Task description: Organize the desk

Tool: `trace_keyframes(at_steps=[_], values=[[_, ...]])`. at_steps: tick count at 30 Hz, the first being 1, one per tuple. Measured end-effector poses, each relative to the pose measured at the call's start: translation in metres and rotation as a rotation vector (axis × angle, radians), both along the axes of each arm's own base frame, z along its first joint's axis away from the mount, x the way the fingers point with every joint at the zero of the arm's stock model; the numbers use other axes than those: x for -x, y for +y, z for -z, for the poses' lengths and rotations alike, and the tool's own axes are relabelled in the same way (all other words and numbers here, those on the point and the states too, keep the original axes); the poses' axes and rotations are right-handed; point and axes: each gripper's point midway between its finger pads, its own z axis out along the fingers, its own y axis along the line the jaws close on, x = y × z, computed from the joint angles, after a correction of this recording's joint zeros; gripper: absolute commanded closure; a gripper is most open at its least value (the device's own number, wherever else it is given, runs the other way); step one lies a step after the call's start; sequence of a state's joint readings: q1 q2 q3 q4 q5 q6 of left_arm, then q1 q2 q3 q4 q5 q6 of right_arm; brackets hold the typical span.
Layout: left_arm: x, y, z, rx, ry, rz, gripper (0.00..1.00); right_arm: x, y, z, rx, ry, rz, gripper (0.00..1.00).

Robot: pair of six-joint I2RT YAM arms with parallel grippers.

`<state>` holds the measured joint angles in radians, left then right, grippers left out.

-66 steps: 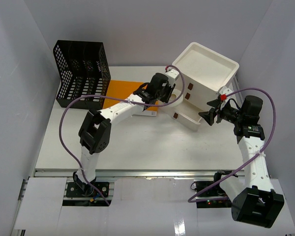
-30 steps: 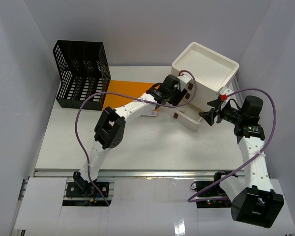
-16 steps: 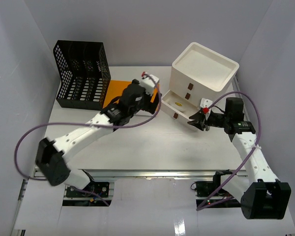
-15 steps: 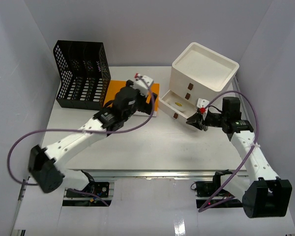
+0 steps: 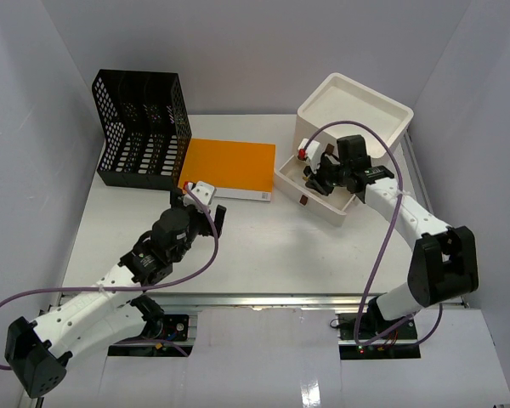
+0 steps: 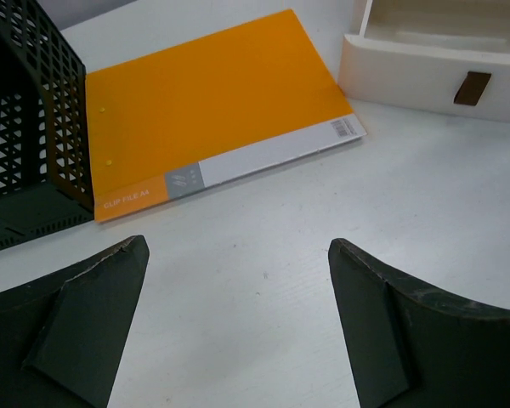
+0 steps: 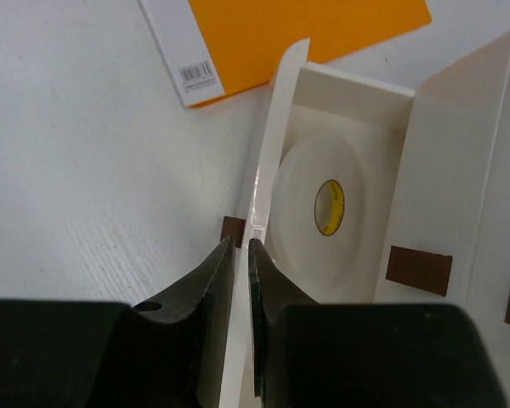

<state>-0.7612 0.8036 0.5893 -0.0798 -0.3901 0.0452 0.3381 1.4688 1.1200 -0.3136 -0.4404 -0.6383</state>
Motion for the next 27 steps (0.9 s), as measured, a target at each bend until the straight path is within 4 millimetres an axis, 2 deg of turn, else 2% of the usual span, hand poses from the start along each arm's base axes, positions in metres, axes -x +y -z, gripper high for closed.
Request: trace_keyframes(at_steps=[4, 12, 20, 27], values=[[0.001, 0.004, -0.011, 0.024, -0.03, -0.014, 0.02, -0.012, -0.002, 0.023, 0.043, 0.056, 0.053, 0.81], [0.002, 0.007, -0.014, 0.026, -0.039, -0.024, 0.02, -0.023, -0.006, 0.048, 0.084, 0.117, 0.117, 0.81], [0.001, 0.01, -0.014, 0.019, -0.043, -0.035, 0.02, -0.041, -0.008, 0.061, 0.109, 0.146, 0.183, 0.81], [0.0, 0.01, -0.014, 0.015, -0.043, -0.038, 0.02, -0.05, -0.012, 0.073, 0.139, 0.163, 0.218, 0.81]])
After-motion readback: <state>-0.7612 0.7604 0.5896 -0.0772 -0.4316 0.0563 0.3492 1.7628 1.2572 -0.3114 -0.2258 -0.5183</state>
